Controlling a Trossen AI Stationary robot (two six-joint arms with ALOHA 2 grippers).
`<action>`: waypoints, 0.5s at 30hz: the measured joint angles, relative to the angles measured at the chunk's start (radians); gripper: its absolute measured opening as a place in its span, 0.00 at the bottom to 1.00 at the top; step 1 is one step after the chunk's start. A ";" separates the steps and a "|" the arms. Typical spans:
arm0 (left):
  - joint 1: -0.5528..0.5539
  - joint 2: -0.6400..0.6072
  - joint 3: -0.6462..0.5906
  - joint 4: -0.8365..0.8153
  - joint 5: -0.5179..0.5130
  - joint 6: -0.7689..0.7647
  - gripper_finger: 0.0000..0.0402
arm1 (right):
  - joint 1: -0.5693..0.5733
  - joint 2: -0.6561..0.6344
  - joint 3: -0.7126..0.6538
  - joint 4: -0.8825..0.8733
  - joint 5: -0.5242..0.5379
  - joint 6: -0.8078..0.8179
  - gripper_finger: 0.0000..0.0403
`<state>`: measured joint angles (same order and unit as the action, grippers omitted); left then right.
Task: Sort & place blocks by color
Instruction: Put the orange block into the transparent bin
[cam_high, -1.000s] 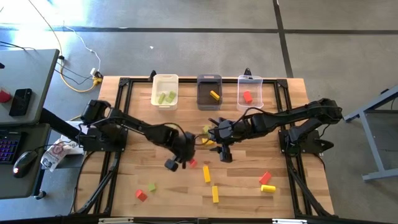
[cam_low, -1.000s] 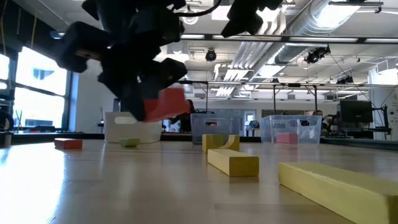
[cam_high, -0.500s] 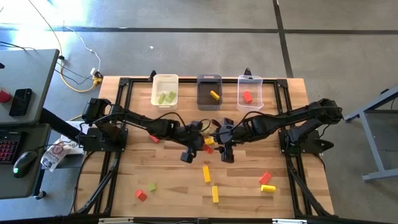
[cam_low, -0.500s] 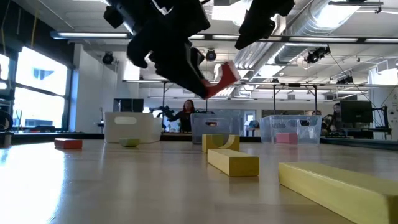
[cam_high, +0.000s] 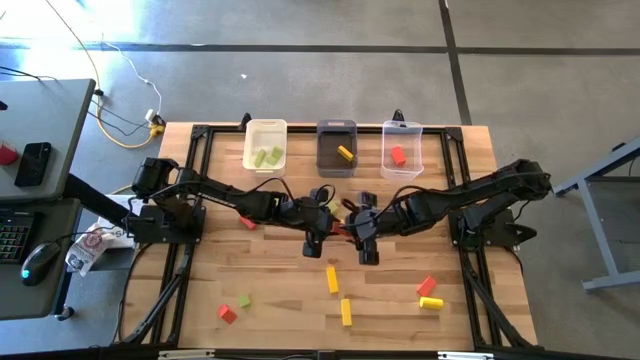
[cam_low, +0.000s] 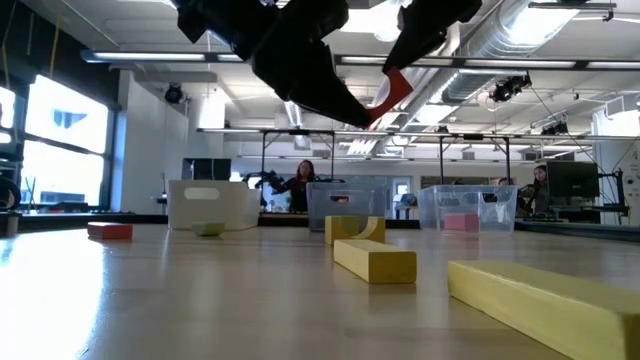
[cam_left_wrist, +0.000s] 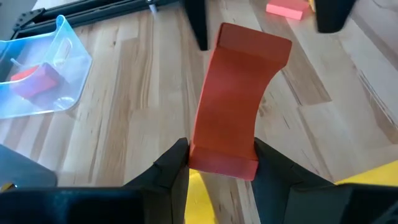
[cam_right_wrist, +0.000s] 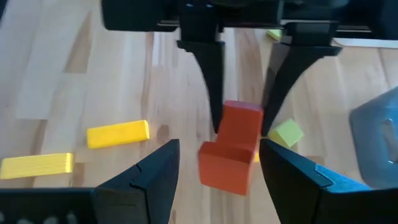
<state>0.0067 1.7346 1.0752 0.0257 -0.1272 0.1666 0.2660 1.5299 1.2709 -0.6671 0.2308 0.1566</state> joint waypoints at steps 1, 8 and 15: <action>0.000 0.000 0.000 0.000 0.000 -0.004 0.28 | 0.002 0.000 0.000 -0.005 0.007 0.000 0.52; 0.000 0.001 0.000 0.025 -0.003 -0.059 0.28 | 0.003 0.000 0.000 -0.035 0.036 0.008 0.52; 0.000 0.001 0.000 0.084 -0.031 -0.111 0.28 | 0.003 0.000 0.000 -0.054 0.072 0.026 0.52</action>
<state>0.0063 1.7351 1.0752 0.1093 -0.1585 0.0551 0.2691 1.5299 1.2709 -0.7215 0.3030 0.1829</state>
